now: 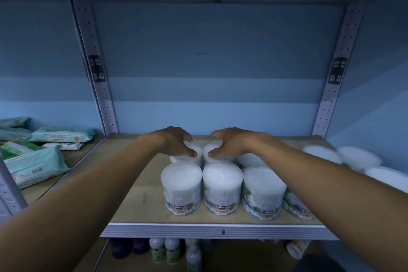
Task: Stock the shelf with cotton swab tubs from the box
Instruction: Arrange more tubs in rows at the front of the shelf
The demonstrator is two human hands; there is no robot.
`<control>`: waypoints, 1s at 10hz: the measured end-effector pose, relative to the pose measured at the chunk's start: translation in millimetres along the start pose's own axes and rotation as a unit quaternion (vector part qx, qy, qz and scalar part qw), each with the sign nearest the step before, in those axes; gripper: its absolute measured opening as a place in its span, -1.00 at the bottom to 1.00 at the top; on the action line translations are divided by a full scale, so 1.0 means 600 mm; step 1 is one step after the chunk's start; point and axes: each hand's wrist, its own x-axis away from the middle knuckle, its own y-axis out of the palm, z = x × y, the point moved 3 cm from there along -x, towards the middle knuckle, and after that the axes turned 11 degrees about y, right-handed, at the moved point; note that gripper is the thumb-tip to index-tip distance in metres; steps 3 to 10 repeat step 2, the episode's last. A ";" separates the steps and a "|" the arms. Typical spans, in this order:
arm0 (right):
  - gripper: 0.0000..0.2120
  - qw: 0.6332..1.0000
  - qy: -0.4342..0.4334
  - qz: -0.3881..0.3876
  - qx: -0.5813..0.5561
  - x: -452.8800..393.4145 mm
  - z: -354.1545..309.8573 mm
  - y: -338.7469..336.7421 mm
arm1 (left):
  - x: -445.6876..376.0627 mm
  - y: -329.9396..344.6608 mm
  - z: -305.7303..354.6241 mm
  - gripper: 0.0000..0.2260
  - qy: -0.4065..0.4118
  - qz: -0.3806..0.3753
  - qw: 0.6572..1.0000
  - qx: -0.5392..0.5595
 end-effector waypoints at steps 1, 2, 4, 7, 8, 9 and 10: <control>-0.68 0.991 -0.032 0.081 -0.103 0.021 0.006 -0.008 | 0.028 -0.007 0.007 -0.53 0.046 0.119 0.991 0.040; -0.69 0.933 -0.092 0.261 -0.232 0.106 0.032 0.002 | 0.110 0.015 0.032 -0.71 0.136 0.297 0.940 0.104; -0.69 0.933 -0.092 0.261 -0.232 0.106 0.032 0.002 | 0.110 0.015 0.032 -0.71 0.136 0.297 0.940 0.104; -0.69 0.933 -0.092 0.261 -0.232 0.106 0.032 0.002 | 0.110 0.015 0.032 -0.71 0.136 0.297 0.940 0.104; -0.69 0.933 -0.092 0.261 -0.232 0.106 0.032 0.002 | 0.110 0.015 0.032 -0.71 0.136 0.297 0.940 0.104; -0.69 0.933 -0.092 0.261 -0.232 0.106 0.032 0.002 | 0.110 0.015 0.032 -0.71 0.136 0.297 0.940 0.104; -0.69 0.933 -0.092 0.261 -0.232 0.106 0.032 0.002 | 0.110 0.015 0.032 -0.71 0.136 0.297 0.940 0.104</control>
